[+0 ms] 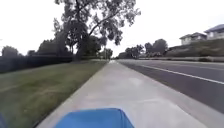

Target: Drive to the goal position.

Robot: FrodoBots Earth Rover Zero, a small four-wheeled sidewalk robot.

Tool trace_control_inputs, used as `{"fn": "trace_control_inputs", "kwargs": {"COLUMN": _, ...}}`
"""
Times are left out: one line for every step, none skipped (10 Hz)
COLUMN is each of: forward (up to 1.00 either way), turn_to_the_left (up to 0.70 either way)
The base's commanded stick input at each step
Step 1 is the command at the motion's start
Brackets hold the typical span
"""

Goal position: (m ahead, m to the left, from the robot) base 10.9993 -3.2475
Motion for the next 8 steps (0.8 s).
{"fn": "trace_control_inputs", "kwargs": {"forward": 1.00, "turn_to_the_left": 0.00}}
{"fn": "trace_control_inputs", "kwargs": {"forward": 1.00, "turn_to_the_left": 0.00}}
{"fn": "trace_control_inputs", "kwargs": {"forward": 1.00, "turn_to_the_left": 0.00}}
{"fn": "trace_control_inputs", "kwargs": {"forward": 1.00, "turn_to_the_left": 0.00}}
{"fn": "trace_control_inputs", "kwargs": {"forward": 1.00, "turn_to_the_left": 0.00}}
{"fn": "trace_control_inputs", "kwargs": {"forward": 1.00, "turn_to_the_left": 0.00}}
{"fn": "trace_control_inputs", "kwargs": {"forward": 1.00, "turn_to_the_left": 0.00}}
{"fn": "trace_control_inputs", "kwargs": {"forward": 1.00, "turn_to_the_left": 0.00}}
